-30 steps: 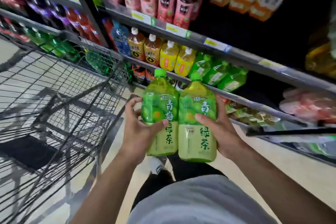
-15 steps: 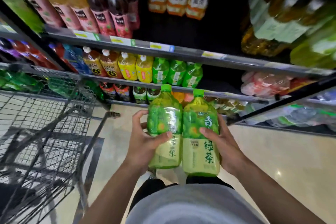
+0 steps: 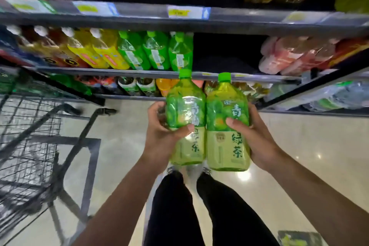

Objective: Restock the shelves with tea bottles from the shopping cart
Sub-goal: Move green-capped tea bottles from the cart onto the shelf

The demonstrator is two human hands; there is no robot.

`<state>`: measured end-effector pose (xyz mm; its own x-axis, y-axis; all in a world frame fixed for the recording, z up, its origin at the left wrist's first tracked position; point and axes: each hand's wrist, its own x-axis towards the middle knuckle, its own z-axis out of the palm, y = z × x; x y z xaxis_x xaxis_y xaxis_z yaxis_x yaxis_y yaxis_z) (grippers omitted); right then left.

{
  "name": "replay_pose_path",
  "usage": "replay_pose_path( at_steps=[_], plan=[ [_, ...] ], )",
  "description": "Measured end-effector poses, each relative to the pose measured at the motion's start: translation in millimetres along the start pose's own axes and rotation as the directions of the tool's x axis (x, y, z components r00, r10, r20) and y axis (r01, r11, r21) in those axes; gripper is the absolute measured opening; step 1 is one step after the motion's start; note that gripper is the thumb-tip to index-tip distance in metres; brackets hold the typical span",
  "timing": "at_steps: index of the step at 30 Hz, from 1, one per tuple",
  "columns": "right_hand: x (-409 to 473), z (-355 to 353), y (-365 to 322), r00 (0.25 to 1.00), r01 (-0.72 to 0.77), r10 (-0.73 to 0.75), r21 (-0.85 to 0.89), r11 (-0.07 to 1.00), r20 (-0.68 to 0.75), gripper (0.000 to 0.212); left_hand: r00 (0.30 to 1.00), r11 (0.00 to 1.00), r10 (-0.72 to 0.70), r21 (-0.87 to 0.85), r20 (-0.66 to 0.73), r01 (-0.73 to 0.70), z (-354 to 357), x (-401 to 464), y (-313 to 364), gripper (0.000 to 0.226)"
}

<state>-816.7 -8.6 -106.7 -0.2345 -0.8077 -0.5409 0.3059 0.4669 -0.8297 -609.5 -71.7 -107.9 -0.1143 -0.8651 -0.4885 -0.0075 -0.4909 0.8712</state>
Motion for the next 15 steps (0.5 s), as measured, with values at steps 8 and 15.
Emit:
replay_pose_path(
  at_steps=[8,15],
  plan=[
    [104.1,-69.4,96.2,0.996,0.083,-0.081,0.063,0.995,-0.034,0.066,0.999,0.999,0.047,0.009,0.027,-0.048,51.5,99.4,-104.9,0.089],
    [186.3,-100.1,138.4,0.966,0.241,-0.228,0.103,0.965,-0.125,0.067,0.970,0.974,0.227,-0.015,0.086,-0.227,87.4,180.4,-147.5,0.083]
  ],
)
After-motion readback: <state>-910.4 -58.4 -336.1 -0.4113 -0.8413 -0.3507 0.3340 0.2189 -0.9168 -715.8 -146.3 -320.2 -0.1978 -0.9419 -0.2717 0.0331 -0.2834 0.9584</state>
